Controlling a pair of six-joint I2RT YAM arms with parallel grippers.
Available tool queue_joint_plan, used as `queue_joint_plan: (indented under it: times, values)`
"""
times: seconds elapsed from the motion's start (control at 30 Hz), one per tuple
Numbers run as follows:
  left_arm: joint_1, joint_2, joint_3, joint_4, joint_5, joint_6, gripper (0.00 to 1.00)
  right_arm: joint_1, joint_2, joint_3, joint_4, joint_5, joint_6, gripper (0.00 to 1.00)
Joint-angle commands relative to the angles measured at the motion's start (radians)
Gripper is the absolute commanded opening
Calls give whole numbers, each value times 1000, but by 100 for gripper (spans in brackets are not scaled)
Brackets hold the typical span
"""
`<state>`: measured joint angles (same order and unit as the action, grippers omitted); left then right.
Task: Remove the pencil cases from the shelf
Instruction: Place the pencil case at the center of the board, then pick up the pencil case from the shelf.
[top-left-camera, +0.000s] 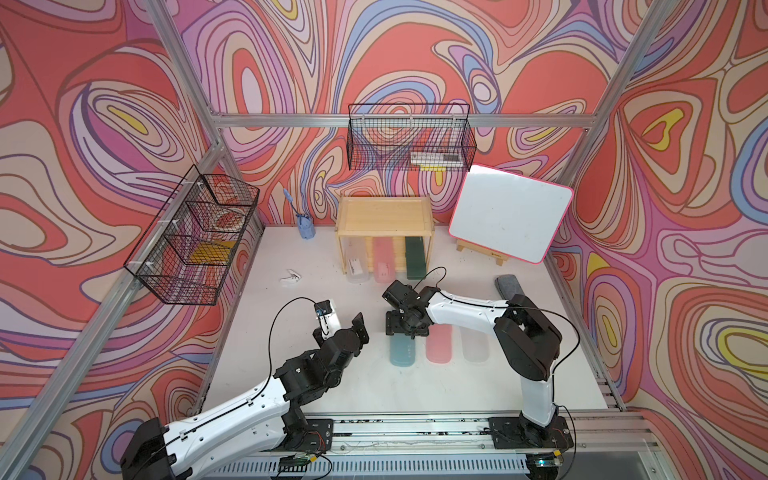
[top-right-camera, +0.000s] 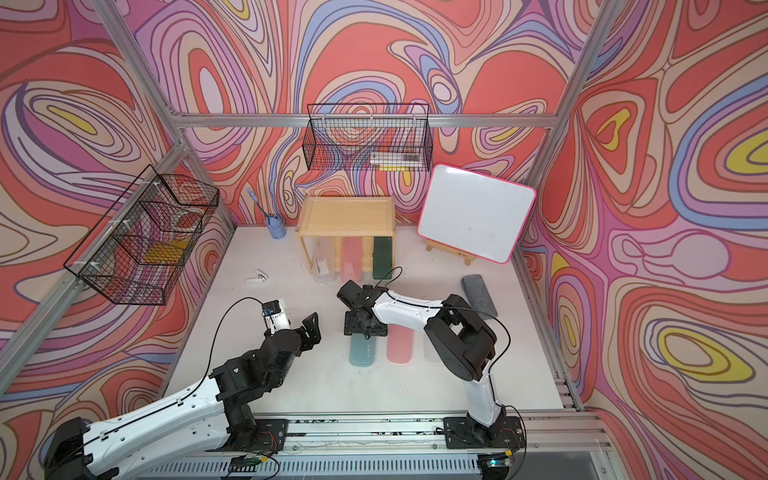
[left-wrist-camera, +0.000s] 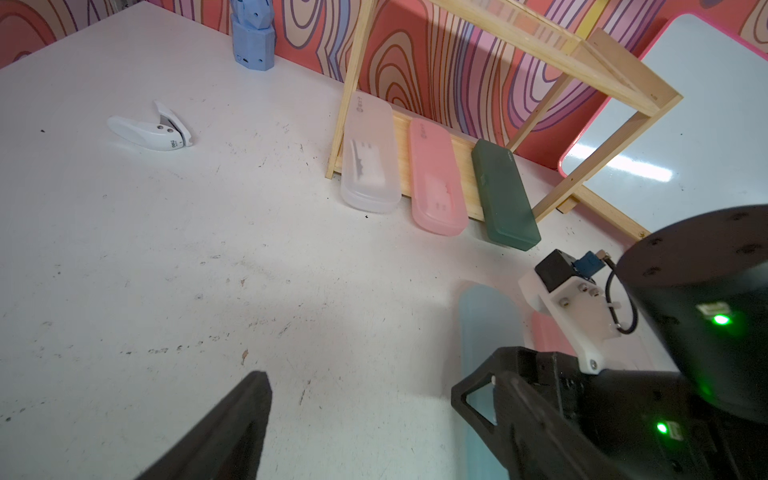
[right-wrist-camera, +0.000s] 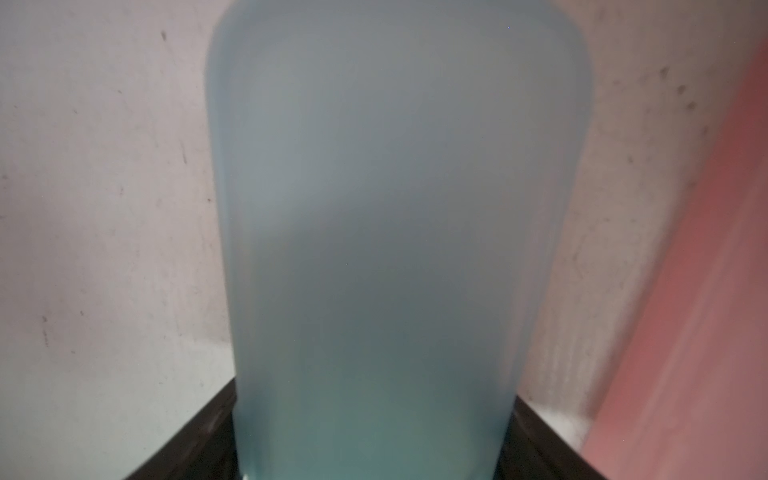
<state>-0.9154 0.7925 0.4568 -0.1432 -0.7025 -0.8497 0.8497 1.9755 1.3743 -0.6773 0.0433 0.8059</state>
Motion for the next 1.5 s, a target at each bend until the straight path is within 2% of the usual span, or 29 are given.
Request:
queue_joint_plan:
  times: [0.0, 0.07, 0.17, 0.37, 0.57, 0.73, 0.93, 1.17, 1.3, 1.47]
  values:
    - [11, -9, 5, -29, 7, -18, 87, 0, 16, 34, -44, 48, -25, 93]
    - [26, -7, 1, -28, 33, -27, 88, -2, 18, 48, -67, 63, -40, 98]
    - [77, -9, -11, -20, 115, -52, 89, -1, 3, 62, -88, 77, -57, 98]
    - [331, 36, -49, 111, 512, -102, 92, 0, -157, 70, -97, 133, -92, 98]
    - [529, 257, -47, 383, 848, -191, 95, 0, -271, 140, -189, 186, -156, 98]
    - [630, 489, -4, 601, 974, -218, 96, 0, -395, 89, -158, 215, -165, 98]
    - [721, 759, 12, 928, 1033, -291, 97, 0, -527, 40, -180, 281, -183, 98]
    - [741, 1071, 33, 1365, 1009, -435, 99, -2, -592, 16, -206, 329, -206, 98]
    - [742, 1197, 92, 1454, 983, -488, 99, -2, -591, 19, -215, 335, -217, 98]
    - [745, 1249, 117, 1454, 950, -480, 99, -4, -582, 19, -218, 344, -229, 98]
